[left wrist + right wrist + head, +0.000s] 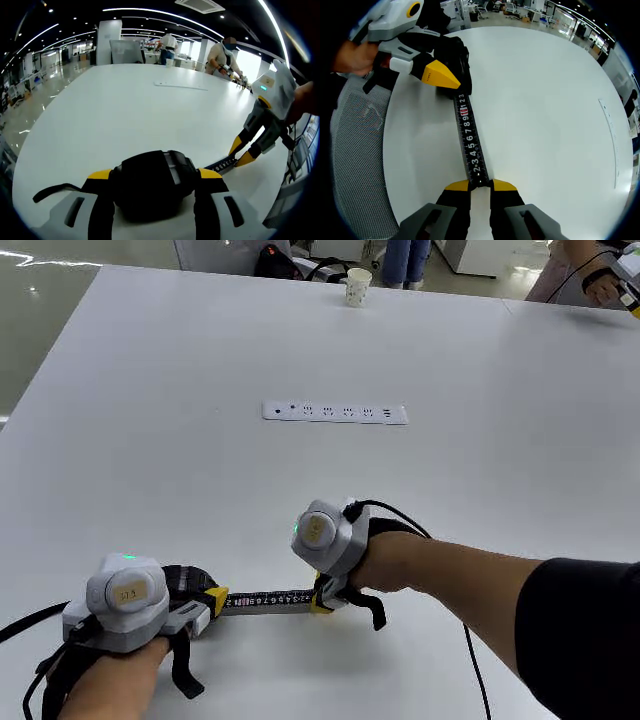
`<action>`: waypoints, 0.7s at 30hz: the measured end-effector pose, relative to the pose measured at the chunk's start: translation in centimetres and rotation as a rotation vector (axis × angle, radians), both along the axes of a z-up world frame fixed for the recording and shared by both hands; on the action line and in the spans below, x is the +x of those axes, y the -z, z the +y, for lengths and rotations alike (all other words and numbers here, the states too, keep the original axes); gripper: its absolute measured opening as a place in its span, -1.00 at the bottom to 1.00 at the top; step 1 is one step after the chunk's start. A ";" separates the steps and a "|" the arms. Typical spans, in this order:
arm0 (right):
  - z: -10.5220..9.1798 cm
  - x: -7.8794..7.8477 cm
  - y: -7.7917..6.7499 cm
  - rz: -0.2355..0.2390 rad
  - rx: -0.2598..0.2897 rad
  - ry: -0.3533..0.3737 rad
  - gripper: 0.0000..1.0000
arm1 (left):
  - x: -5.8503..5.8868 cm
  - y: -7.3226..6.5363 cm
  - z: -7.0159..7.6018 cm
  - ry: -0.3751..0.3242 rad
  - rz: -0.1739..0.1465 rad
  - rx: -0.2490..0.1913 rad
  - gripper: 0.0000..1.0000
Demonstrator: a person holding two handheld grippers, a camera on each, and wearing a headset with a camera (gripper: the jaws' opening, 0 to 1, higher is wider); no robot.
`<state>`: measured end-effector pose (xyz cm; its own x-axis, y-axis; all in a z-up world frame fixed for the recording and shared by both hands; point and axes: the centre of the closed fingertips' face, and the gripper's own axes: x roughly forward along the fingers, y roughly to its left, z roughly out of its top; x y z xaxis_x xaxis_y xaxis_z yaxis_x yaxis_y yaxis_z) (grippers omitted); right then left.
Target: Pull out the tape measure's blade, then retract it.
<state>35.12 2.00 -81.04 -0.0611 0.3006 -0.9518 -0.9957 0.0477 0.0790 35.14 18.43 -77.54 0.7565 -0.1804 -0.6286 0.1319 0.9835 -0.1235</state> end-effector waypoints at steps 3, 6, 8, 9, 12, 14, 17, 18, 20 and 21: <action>0.1 0.0 0.0 -0.001 -0.001 -0.004 -0.79 | 0.0 0.0 0.0 0.000 -0.001 0.002 0.20; 0.2 0.0 0.0 -0.001 0.000 -0.006 -0.79 | 0.0 0.0 0.0 0.001 -0.004 0.003 0.20; 0.2 0.0 0.0 -0.001 0.001 -0.007 -0.79 | 0.0 0.0 0.0 0.001 -0.003 0.003 0.20; 0.3 0.0 0.0 0.000 0.001 -0.007 -0.79 | 0.0 0.0 0.0 0.001 -0.003 0.003 0.20; 0.4 -0.1 -0.1 -0.001 0.003 -0.009 -0.79 | 0.0 0.0 0.0 0.000 -0.003 0.002 0.20; 0.4 -0.1 -0.1 -0.002 0.003 -0.009 -0.79 | 0.0 0.0 0.0 0.000 -0.004 0.002 0.20; 0.5 -0.1 -0.1 -0.005 0.002 -0.010 -0.79 | 0.1 0.0 0.0 0.000 -0.003 0.001 0.20; 0.6 -0.1 -0.1 -0.005 0.003 -0.011 -0.79 | 0.1 0.0 0.1 0.000 -0.003 0.001 0.20; 0.6 -0.1 -0.1 -0.006 0.004 -0.013 -0.79 | 0.1 0.0 0.1 0.000 -0.003 0.000 0.20; 0.7 0.0 -0.1 -0.006 0.003 -0.012 -0.79 | 0.1 0.0 0.1 0.000 -0.003 0.000 0.20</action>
<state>35.08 2.66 -80.97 -0.0592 0.3031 -0.9511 -0.9967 0.0358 0.0735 35.23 18.52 -77.57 0.7585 -0.1807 -0.6260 0.1327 0.9835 -0.1231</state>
